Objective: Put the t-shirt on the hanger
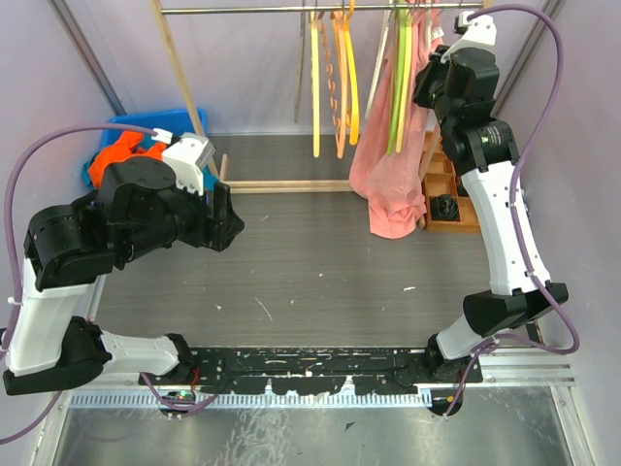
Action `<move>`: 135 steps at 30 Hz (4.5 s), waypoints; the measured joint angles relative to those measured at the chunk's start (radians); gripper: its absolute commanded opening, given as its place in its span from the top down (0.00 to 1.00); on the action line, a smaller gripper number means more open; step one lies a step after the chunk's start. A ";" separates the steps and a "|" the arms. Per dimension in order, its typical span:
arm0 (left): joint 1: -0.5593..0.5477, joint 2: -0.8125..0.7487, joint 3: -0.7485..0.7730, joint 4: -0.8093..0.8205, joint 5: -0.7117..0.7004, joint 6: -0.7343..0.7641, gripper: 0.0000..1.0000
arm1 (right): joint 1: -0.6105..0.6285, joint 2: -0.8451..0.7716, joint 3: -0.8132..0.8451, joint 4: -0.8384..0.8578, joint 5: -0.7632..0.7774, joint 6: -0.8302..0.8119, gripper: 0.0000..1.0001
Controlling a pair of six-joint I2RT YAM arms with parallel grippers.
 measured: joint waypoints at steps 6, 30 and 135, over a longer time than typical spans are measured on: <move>0.000 -0.012 -0.002 0.001 0.012 0.000 0.27 | 0.009 0.000 0.000 0.000 0.046 0.003 0.99; 0.000 -0.021 -0.005 0.001 0.030 -0.002 0.27 | 0.012 0.086 0.128 -0.054 0.100 0.003 0.99; -0.027 0.750 0.408 0.938 0.544 -0.257 0.68 | -0.055 -0.640 -0.298 -0.779 -0.637 0.072 0.99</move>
